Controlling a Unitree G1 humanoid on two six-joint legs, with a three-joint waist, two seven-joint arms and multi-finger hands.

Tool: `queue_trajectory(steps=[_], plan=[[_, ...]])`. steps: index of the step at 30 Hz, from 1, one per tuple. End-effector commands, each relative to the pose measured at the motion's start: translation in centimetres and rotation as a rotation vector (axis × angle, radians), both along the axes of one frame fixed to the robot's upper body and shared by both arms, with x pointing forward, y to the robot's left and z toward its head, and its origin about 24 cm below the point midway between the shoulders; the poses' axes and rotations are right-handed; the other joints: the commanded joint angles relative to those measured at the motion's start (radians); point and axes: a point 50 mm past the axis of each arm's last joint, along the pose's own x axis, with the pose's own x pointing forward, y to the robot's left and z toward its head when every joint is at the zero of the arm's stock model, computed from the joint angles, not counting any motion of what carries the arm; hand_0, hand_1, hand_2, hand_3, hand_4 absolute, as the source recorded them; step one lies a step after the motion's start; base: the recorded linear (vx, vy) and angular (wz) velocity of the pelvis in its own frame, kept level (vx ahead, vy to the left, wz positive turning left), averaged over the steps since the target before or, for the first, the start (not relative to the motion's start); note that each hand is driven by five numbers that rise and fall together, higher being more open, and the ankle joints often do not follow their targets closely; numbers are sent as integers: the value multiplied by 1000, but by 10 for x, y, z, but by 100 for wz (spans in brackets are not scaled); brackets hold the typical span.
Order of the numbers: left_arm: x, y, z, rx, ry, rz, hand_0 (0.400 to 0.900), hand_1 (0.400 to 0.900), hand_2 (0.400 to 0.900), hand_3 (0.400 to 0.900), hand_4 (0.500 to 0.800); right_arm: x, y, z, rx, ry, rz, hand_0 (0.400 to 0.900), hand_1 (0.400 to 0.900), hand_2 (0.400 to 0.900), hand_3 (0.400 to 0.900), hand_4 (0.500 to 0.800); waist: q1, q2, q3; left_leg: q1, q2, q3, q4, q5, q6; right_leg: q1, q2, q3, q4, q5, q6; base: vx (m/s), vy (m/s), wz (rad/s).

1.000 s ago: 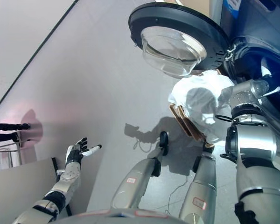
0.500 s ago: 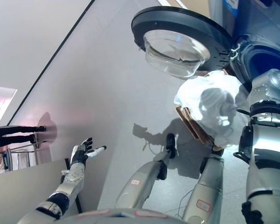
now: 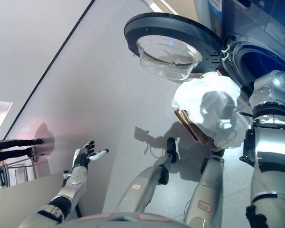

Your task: Put the clothes in the basket into the washing machine.

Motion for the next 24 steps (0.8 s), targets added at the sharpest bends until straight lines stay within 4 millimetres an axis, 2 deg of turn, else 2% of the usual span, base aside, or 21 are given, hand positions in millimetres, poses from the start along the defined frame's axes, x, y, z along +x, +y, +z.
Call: queue_trajectory(steps=[1,9,13,17,19,24], plan=[[-14,35,-2,58,50,159,900,900,900,900,800,3,7,36,-156,-88,61,900,900,900,900,800,3,-44,-70,-49,32,-17,-24,64,-41,102,26,22,-101,6,35,-8,9,-4],[-14,35,-4,44,69,172,900,900,900,900,800,11,12,19,-125,-13,131,900,900,900,900,800,-7,-66,-61,-50,35,-14,-17,57,-39,102,32,26,-97,10,30,-7,0,-1],[-5,31,-1,37,59,156,900,900,900,900,800,17,17,-5,-128,108,185,900,900,900,900,800,-16,-88,-49,-52,38,-12,-5,52,-37,103,37,27,-98,15,27,-34,-11,-2],[11,25,5,25,26,146,900,900,900,900,800,23,32,-46,-134,245,279,900,900,900,900,800,-31,-118,-37,-48,43,-14,8,46,-35,115,46,26,-101,22,22,-21,-13,-2],[19,25,10,27,14,143,900,900,900,900,800,21,38,-75,-137,339,331,900,900,900,900,800,-39,-134,-35,-40,45,-17,12,43,-35,131,48,21,-108,26,21,-8,-6,2],[29,28,16,29,5,149,900,900,900,900,800,4,51,-146,-143,559,436,900,900,900,900,800,-59,-179,-28,-10,53,-26,14,36,-33,178,57,7,-137,47,20,0,0,0]])
